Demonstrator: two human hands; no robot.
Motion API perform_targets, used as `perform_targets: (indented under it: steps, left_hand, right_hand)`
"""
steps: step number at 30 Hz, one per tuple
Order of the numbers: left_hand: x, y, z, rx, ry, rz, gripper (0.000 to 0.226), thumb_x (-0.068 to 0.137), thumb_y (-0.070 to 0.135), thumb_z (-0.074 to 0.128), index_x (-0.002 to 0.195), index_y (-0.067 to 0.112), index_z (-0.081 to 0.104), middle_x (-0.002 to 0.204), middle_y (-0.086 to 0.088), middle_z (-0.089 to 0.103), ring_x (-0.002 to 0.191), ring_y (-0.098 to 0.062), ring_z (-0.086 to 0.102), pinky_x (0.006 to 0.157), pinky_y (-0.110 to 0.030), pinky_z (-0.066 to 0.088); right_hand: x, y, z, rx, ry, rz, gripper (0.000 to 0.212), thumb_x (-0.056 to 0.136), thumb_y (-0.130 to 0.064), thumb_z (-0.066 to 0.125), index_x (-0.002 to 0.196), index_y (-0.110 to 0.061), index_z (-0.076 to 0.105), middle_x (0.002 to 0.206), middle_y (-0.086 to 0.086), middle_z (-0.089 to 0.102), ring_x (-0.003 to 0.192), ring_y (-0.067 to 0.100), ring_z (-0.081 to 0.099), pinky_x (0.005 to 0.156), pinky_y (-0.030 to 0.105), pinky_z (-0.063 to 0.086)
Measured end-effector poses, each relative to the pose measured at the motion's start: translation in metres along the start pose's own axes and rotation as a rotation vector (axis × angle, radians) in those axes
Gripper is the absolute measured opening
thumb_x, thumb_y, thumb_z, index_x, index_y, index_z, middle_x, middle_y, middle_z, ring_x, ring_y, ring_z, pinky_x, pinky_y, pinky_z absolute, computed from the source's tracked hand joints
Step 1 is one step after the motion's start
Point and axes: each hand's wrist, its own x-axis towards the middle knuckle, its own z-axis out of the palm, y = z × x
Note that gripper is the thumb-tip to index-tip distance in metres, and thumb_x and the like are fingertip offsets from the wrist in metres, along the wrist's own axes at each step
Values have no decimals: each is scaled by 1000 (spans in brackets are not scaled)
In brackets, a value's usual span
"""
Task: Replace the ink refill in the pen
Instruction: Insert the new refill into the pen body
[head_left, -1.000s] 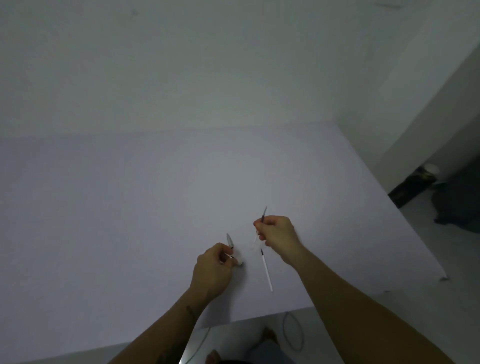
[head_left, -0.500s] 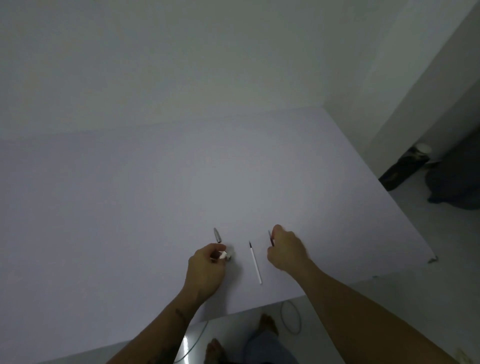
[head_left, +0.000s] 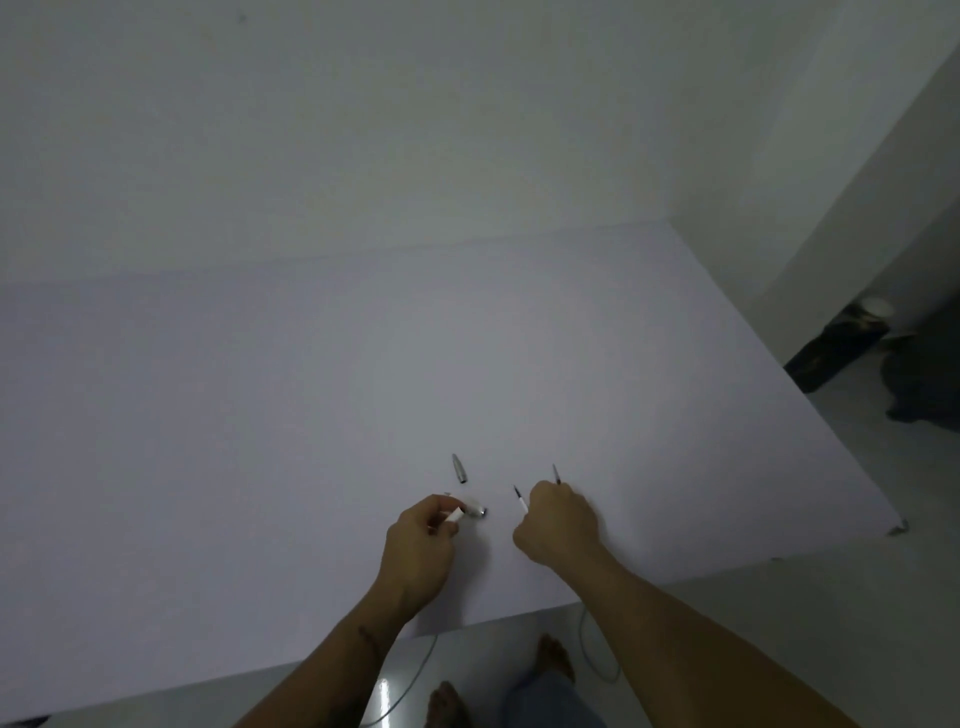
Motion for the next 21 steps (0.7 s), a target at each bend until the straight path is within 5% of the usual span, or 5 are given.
perform_targets:
  steps: [5, 11, 15, 21]
  left_hand:
    - [-3, -1, -8, -39, 38, -15, 20, 91, 5, 56, 93, 19, 70, 90, 4, 67, 80, -9, 60, 67, -19, 45]
    - [-4, -3, -19, -39, 36, 1, 21, 88, 5, 57, 86, 22, 70, 86, 4, 71, 81, -12, 63, 65, -20, 47]
    - [-6, -4, -25, -48, 27, 23, 22, 89, 6, 55, 87, 22, 70, 87, 6, 73, 81, -8, 63, 63, -18, 44]
    - [-4, -4, -34, -58, 2, 33, 23, 91, 6, 54, 87, 23, 70, 89, 4, 73, 85, -11, 64, 65, -17, 45]
  right_hand:
    - [-2, -6, -8, -31, -58, -25, 25, 79, -19, 58, 102, -9, 65, 107, 13, 68, 97, 31, 66, 68, 27, 47]
    - [-6, -43, -47, 527, 121, -75, 14, 70, -23, 57, 65, -10, 61, 61, 1, 63, 56, 21, 59, 53, 25, 47]
    - [-12, -66, -60, 691, 58, -174, 11, 75, -19, 60, 66, -16, 65, 69, 7, 73, 67, 28, 72, 67, 41, 60]
    - [-22, -82, -51, 678, 130, -205, 18, 81, -16, 62, 63, -15, 59, 71, 16, 72, 71, 35, 69, 66, 41, 58]
